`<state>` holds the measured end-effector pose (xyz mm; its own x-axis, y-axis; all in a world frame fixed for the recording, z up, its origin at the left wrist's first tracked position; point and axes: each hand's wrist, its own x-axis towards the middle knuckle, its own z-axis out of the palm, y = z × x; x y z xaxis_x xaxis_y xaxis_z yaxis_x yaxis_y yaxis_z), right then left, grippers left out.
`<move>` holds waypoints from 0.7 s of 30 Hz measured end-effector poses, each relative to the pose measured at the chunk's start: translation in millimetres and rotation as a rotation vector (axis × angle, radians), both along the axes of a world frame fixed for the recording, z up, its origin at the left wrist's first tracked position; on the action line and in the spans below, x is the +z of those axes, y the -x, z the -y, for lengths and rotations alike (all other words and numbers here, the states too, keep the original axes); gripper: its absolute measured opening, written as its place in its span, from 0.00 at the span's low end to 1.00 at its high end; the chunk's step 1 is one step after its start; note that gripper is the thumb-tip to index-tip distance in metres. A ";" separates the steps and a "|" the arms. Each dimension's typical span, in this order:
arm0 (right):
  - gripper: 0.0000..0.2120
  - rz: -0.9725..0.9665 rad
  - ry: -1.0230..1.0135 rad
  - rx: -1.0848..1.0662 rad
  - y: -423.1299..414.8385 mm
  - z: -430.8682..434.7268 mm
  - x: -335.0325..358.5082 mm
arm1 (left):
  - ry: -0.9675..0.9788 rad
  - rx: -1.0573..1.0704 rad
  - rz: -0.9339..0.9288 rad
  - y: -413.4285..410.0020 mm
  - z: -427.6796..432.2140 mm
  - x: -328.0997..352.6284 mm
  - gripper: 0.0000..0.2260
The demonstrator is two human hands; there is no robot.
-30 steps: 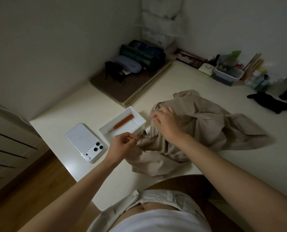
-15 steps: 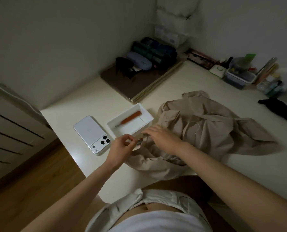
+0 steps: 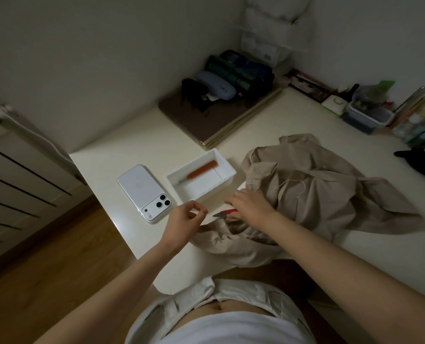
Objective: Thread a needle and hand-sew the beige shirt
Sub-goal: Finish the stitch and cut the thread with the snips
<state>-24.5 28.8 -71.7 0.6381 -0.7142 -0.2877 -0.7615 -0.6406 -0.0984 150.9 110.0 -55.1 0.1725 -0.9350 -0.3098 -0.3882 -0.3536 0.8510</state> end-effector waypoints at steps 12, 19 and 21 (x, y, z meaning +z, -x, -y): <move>0.11 0.472 0.186 0.195 0.9 -16.8 7.9 | 0.000 0.024 0.000 -3.0 5.0 -0.6 0.08; 0.07 0.344 0.044 0.113 1.8 -13.9 -3.6 | -0.002 0.041 0.015 -2.3 9.3 -2.5 0.07; 0.10 0.245 0.051 0.055 -0.1 -12.9 -4.2 | -0.002 0.043 0.016 -3.3 10.1 -2.1 0.07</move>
